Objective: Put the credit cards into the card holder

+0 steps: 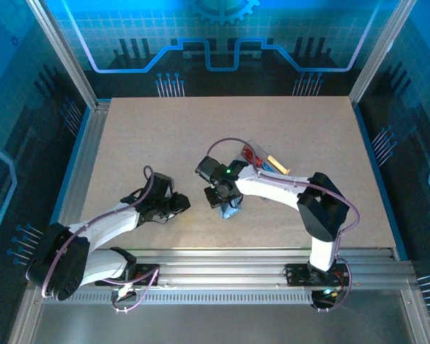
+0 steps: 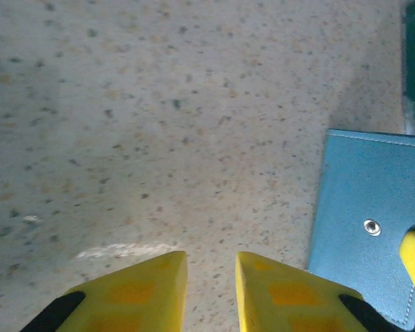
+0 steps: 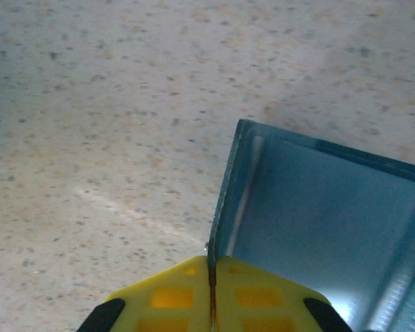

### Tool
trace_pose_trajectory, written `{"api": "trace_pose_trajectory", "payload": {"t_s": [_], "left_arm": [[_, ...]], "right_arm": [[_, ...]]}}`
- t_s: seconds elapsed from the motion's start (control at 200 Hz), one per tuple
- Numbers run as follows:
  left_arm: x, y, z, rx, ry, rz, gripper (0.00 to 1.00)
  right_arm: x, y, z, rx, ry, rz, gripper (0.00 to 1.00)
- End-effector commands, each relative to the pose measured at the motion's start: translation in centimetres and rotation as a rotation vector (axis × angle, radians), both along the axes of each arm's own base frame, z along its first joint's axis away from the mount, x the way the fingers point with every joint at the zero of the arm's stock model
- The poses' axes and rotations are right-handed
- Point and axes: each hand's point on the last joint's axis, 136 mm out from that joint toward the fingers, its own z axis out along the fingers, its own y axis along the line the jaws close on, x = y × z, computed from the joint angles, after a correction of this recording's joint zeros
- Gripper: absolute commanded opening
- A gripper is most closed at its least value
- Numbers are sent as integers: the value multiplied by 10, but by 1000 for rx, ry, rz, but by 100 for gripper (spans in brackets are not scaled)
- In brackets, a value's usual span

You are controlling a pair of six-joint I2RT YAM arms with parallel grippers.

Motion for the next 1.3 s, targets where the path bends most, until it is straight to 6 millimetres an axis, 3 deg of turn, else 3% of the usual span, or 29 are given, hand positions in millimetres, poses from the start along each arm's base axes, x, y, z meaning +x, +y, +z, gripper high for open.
{"api": "trace_pose_trajectory", "payload": {"t_s": [0.0, 0.11, 0.22, 0.515, 0.69, 0.84, 1.006, 1.191, 1.296], "left_arm": [[-15, 8, -9, 7, 54, -6, 26], [-16, 11, -8, 5, 55, 1, 26], [-15, 14, -4, 4, 52, 5, 27], [-2, 12, 22, -33, 12, -17, 29], [11, -4, 36, -87, -6, -62, 14], [25, -21, 42, -102, -13, -108, 0], [40, -48, 35, -105, 7, -161, 0], [50, -71, 16, -96, 46, -192, 0], [49, -73, 1, -78, 81, -187, 0]], "right_arm": [[-10, 26, -2, 91, 70, 63, 13], [-13, 34, -4, 134, 104, 78, 17], [-17, 41, -10, 203, 158, 85, 29], [-20, 45, -27, 367, 265, 81, 46], [-21, 47, -33, 456, 326, 72, 47], [-20, 43, -35, 466, 326, 62, 40], [-20, 37, -33, 452, 307, 55, 21], [-18, 28, -34, 447, 303, 39, 9], [-17, 24, -32, 453, 302, 32, 6]]}}
